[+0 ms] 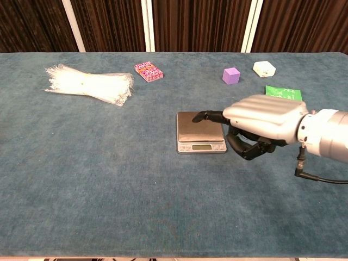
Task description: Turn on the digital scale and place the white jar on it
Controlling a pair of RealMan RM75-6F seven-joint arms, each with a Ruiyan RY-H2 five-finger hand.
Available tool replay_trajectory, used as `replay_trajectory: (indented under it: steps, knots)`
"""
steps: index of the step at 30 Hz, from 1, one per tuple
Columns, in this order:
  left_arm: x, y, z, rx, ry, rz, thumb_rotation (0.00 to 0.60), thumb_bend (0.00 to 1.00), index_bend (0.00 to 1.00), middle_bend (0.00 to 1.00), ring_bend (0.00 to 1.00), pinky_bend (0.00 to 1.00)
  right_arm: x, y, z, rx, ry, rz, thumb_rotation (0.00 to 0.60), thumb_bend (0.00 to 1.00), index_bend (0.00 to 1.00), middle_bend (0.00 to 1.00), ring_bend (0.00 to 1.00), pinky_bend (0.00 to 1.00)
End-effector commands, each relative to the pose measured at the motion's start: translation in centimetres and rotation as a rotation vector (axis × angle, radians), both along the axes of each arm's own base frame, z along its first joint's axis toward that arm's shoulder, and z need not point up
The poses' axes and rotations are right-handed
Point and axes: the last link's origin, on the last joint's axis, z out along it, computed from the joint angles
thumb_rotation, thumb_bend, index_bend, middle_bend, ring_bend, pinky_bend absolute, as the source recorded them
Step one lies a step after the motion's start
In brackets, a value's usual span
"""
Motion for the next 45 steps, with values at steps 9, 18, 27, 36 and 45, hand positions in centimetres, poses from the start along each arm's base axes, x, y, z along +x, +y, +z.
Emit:
replay_trajectory:
  steps: [9, 18, 27, 36, 45]
  knots:
    - [-0.1, 0.1, -0.1, -0.003, 0.004, 0.004, 0.600, 0.12, 0.00, 0.00, 0.00, 0.00, 0.7, -0.2, -2.5, 0.041, 0.052, -0.003, 0.600, 0.87, 0.07, 0.80, 0.83, 0.95]
    - [-0.1, 0.1, 0.0, 0.000, 0.004, 0.006, 0.600, 0.12, 0.00, 0.00, 0.00, 0.00, 1.1, -0.7, -3.5, 0.040, 0.068, -0.008, 0.600, 0.87, 0.07, 0.80, 0.83, 0.97]
    - [-0.2, 0.1, 0.1, 0.004, 0.003, 0.009, 0.600, 0.12, 0.00, 0.00, 0.00, 0.00, 1.1, -0.8, -4.3, 0.037, 0.095, -0.004, 0.600, 0.87, 0.07, 0.80, 0.83, 1.00]
    - [-0.2, 0.1, 0.1, 0.007, 0.005, 0.011, 0.600, 0.12, 0.00, 0.00, 0.00, 0.00, 0.8, -0.9, -4.6, 0.036, 0.110, -0.016, 0.600, 0.87, 0.07, 0.80, 0.83, 1.00]
    - [-0.2, 0.1, 0.1, 0.008, 0.008, 0.010, 0.600, 0.12, 0.00, 0.00, 0.00, 0.00, 0.4, -0.8, -4.6, 0.036, 0.112, -0.022, 0.600, 0.87, 0.07, 0.80, 0.83, 1.00]
